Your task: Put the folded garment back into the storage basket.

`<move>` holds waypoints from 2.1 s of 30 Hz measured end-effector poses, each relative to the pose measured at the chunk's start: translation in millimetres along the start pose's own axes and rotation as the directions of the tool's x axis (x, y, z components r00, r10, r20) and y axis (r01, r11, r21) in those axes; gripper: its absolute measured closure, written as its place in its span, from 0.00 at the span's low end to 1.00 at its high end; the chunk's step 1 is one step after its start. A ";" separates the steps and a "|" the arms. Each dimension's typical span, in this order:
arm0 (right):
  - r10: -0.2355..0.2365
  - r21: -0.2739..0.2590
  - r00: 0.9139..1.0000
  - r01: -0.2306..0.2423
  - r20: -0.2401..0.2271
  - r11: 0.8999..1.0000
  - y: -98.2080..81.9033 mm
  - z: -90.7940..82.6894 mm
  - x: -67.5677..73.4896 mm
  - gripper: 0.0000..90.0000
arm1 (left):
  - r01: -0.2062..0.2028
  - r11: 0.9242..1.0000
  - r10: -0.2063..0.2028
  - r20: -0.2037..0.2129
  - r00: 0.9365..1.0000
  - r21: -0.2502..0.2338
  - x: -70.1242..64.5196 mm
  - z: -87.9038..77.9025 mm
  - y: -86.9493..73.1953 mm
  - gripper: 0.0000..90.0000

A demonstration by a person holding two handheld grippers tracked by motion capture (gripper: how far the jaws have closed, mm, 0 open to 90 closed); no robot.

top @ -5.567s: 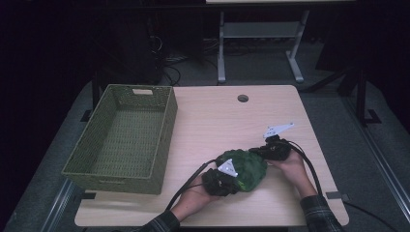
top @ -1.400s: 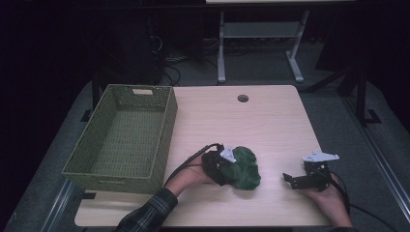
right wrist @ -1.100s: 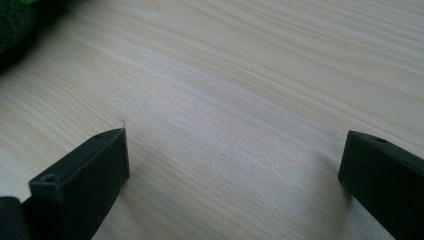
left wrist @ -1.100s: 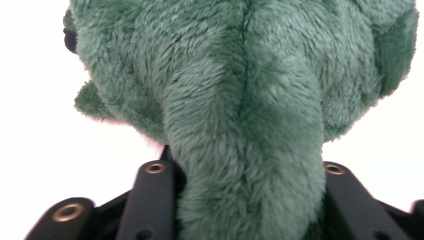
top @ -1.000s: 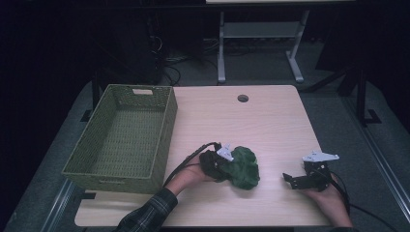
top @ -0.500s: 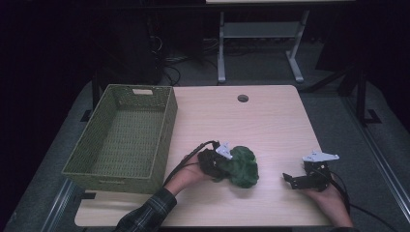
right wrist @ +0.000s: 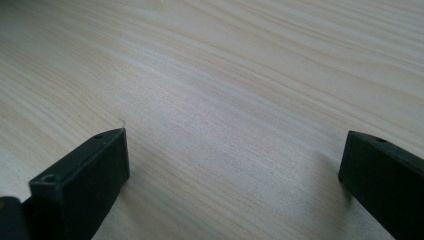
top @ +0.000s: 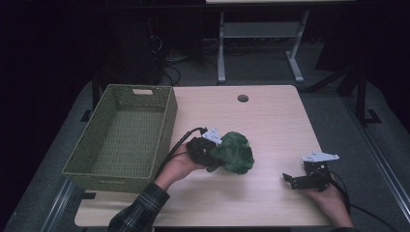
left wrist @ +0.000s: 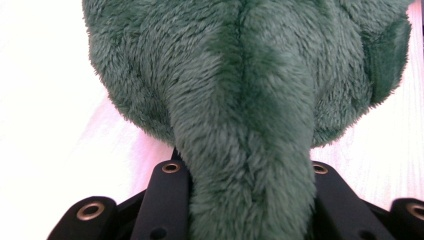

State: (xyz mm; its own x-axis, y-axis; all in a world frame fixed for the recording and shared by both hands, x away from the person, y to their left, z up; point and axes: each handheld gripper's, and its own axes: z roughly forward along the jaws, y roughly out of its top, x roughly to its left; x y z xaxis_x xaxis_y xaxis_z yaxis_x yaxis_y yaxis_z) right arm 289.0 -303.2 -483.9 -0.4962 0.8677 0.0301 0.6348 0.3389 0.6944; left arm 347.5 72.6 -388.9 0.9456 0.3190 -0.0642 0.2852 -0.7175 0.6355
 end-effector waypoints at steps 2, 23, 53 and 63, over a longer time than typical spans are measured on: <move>0.000 0.000 1.000 0.000 0.000 1.000 0.0 0.0 0.0 0.00 | 0.010 1.000 -0.010 -0.014 1.000 -0.005 0.2 -7.3 1.8 0.77; 0.001 -0.001 1.000 -0.001 0.003 1.000 0.0 0.1 -0.2 0.00 | 0.063 0.995 -0.076 -0.185 0.980 -0.076 22.6 -114.8 -6.2 0.76; 0.004 -0.003 1.000 -0.004 0.010 1.000 0.1 0.2 -0.5 0.00 | 0.273 0.943 -0.329 -0.422 0.845 -0.188 67.8 -210.4 -113.8 0.76; 0.005 -0.003 1.000 -0.005 0.011 1.000 0.1 0.3 -0.5 0.00 | 0.347 0.928 -0.371 -0.439 0.818 -0.138 88.2 -190.8 -150.6 0.75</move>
State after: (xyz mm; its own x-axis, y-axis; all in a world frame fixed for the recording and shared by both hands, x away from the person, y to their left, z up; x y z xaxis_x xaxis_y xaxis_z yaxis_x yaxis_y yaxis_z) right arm 289.5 -303.5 -484.0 -0.4864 0.8734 0.0252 0.6354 0.3337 0.6964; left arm 358.0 326.9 -343.4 0.5990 0.7992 0.0491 0.5713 -0.4696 0.6731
